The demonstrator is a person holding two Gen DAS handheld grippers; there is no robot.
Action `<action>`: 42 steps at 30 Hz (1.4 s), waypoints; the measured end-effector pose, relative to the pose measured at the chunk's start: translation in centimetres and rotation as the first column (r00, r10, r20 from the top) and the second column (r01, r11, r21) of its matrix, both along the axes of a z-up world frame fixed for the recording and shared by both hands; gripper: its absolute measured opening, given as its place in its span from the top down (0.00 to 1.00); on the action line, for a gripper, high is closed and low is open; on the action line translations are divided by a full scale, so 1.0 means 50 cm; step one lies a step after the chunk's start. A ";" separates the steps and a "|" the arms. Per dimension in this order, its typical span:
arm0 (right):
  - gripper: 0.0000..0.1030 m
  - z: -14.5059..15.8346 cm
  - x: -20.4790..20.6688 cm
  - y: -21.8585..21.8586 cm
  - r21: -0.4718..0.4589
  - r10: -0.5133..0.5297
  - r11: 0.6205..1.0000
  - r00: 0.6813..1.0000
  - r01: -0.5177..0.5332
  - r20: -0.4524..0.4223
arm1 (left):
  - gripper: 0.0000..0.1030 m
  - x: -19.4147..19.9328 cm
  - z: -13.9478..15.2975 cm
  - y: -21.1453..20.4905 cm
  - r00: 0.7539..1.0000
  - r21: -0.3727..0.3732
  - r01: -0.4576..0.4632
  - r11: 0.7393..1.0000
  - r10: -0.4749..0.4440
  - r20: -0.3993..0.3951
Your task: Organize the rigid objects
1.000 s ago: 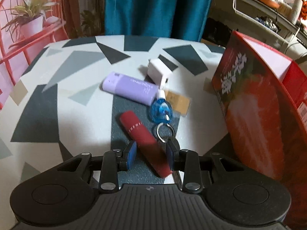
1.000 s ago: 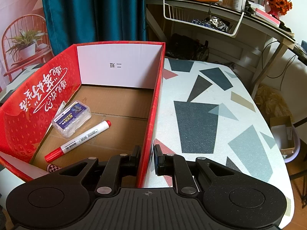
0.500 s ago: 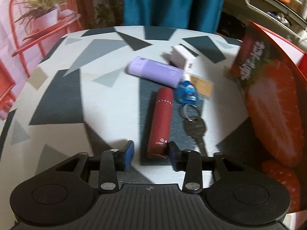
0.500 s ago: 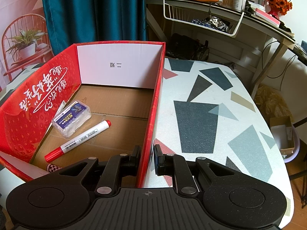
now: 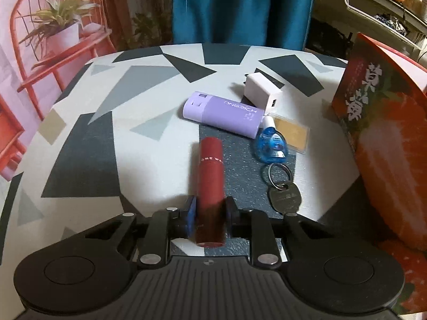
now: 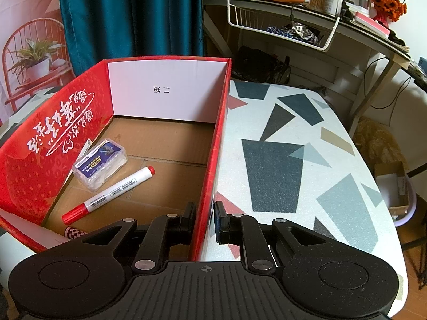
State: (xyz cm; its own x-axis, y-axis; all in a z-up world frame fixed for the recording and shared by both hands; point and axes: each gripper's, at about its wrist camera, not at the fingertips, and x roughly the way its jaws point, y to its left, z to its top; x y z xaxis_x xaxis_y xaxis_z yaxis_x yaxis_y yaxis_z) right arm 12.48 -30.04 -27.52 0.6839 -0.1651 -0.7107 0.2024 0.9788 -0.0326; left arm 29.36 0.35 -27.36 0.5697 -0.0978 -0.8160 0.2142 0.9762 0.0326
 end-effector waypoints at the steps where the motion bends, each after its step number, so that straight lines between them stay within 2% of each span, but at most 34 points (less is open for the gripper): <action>1: 0.86 0.000 -0.001 0.000 0.001 0.000 1.000 1.000 0.000 0.000 | 0.77 -0.007 0.002 -0.001 1.000 -0.006 0.001 1.000 -0.001 -0.002; 4: 0.86 -0.001 -0.002 0.000 0.002 0.002 1.000 1.000 -0.002 0.002 | 0.77 -0.025 -0.001 -0.002 0.999 -0.046 -0.004 0.999 0.002 -0.038; 9: 0.85 0.001 -0.003 0.000 0.005 0.001 1.000 1.000 -0.001 0.001 | 0.77 -0.040 -0.001 -0.028 0.998 -0.053 -0.010 0.999 0.007 -0.058; 13: 0.85 0.000 -0.005 0.000 0.004 0.001 1.000 1.000 -0.001 0.002 | 0.77 -0.045 0.000 -0.056 0.995 -0.075 -0.062 0.995 0.056 -0.076; 16: 0.85 0.000 -0.005 0.000 0.005 0.002 1.000 1.000 -0.002 0.002 | 0.77 -0.045 -0.001 -0.072 0.993 -0.109 -0.095 0.990 0.086 -0.086; 19: 0.85 0.002 -0.005 0.001 0.006 0.003 1.000 1.000 -0.003 0.001 | 0.67 -0.042 0.000 -0.069 0.989 -0.203 -0.114 0.972 0.093 -0.112; 21: 0.85 0.002 -0.004 0.000 0.008 0.003 1.000 1.000 -0.003 0.002 | 0.66 -0.044 -0.001 -0.067 0.990 -0.261 -0.093 0.961 0.062 -0.124; 26: 0.85 0.002 -0.006 0.000 0.010 0.003 1.000 1.000 -0.003 0.002 | 0.65 -0.062 0.007 -0.065 0.996 -0.253 -0.028 0.967 0.007 -0.086; 28: 0.85 0.002 -0.005 0.001 0.009 0.003 1.000 1.000 -0.003 0.002 | 0.58 -0.064 0.013 -0.060 0.998 -0.238 0.006 0.971 -0.020 -0.057; 30: 0.85 0.002 -0.005 0.001 0.009 0.003 1.000 1.000 -0.003 0.002 | 0.39 -0.065 0.025 -0.058 0.998 -0.200 0.066 0.978 -0.068 -0.002; 31: 0.85 0.002 -0.005 0.001 0.009 0.003 1.000 1.000 -0.003 0.002 | 0.34 -0.065 0.031 -0.058 0.994 -0.172 0.104 0.980 -0.101 0.031; 33: 0.85 0.001 -0.006 0.000 0.009 0.002 1.000 1.000 -0.002 0.002 | 0.09 -0.063 0.037 -0.057 0.979 -0.121 0.195 0.973 -0.186 0.082; 34: 0.85 0.002 -0.004 0.001 0.010 0.002 1.000 1.000 -0.002 0.002 | 0.06 -0.064 0.040 -0.056 0.962 -0.094 0.261 0.961 -0.250 0.109; 36: 0.85 0.002 -0.004 0.001 0.008 0.003 1.000 1.000 -0.003 0.000 | 0.04 -0.069 0.044 -0.054 0.909 -0.032 0.391 0.920 -0.380 0.170; 38: 0.85 0.002 -0.004 0.002 0.007 0.003 1.000 1.000 -0.003 -0.002 | 0.03 -0.073 0.039 -0.059 0.848 0.064 0.495 0.866 -0.498 0.178; 40: 0.85 0.002 -0.005 0.002 0.007 0.002 1.000 1.000 -0.002 -0.003 | 0.03 -0.068 0.032 -0.060 0.815 0.107 0.548 0.829 -0.559 0.155; 42: 0.85 0.002 -0.003 0.003 0.007 0.003 1.000 1.000 -0.003 -0.006 | 0.03 -0.056 0.022 -0.064 0.784 0.104 0.600 0.793 -0.609 0.120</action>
State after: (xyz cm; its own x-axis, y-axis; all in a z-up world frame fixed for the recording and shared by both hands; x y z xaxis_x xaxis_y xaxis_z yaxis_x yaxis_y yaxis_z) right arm 12.35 -29.92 -27.41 0.6804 -0.1585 -0.7155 0.1996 0.9795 -0.0272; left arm 26.55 -2.85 -26.24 0.5175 -0.4164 -0.7476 0.7484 0.6438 0.1595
